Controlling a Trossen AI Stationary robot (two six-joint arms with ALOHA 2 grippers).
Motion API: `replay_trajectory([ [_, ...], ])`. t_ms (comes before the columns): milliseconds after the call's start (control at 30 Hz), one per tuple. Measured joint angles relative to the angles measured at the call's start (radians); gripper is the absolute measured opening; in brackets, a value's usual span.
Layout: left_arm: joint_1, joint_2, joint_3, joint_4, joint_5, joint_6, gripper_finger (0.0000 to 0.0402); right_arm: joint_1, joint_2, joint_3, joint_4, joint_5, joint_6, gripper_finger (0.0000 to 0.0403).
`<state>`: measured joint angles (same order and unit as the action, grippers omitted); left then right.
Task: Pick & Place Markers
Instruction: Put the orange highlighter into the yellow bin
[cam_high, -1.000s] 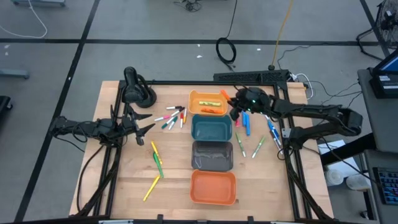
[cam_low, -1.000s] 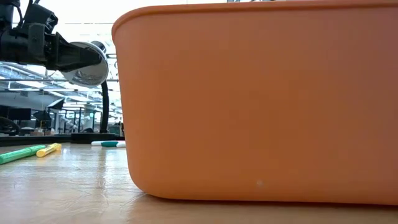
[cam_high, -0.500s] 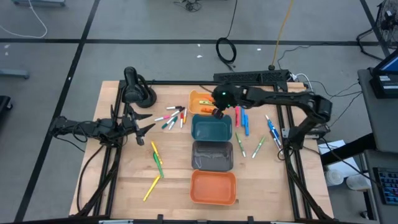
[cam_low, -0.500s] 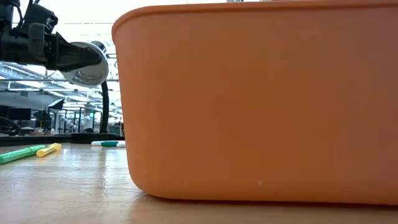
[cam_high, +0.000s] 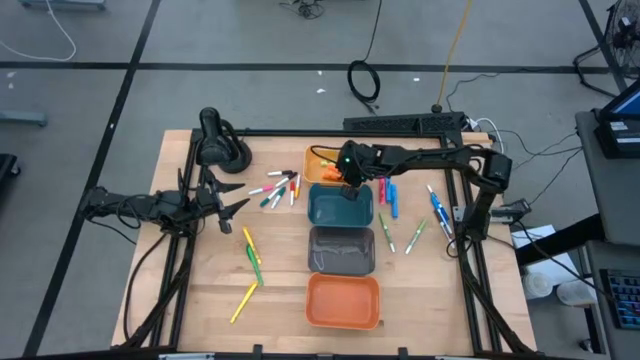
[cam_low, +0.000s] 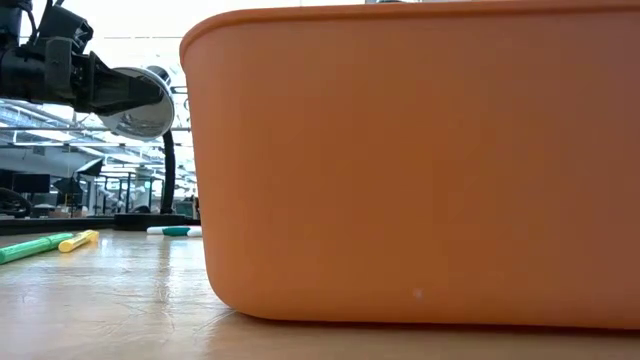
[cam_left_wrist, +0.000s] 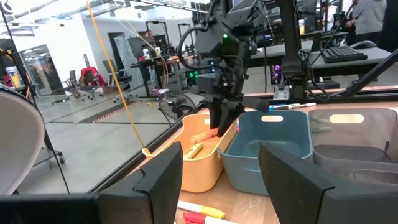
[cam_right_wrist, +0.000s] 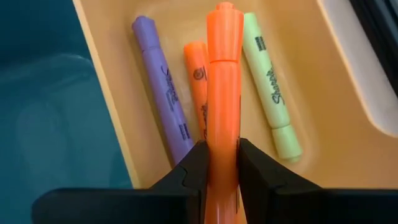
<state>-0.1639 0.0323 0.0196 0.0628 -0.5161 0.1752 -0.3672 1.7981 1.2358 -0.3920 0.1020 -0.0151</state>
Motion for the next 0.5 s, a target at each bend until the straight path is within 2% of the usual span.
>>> replay_trajectory([
  [233,0.0,0.0,0.0,0.0,0.0,0.0,0.0214,0.0,0.0,0.0,0.014,0.0,0.008,0.0059],
  [500,0.0,0.0,0.0,0.0,0.0,0.0,0.0214,0.0,0.0,0.0,0.021,0.0,0.018,0.0107],
])
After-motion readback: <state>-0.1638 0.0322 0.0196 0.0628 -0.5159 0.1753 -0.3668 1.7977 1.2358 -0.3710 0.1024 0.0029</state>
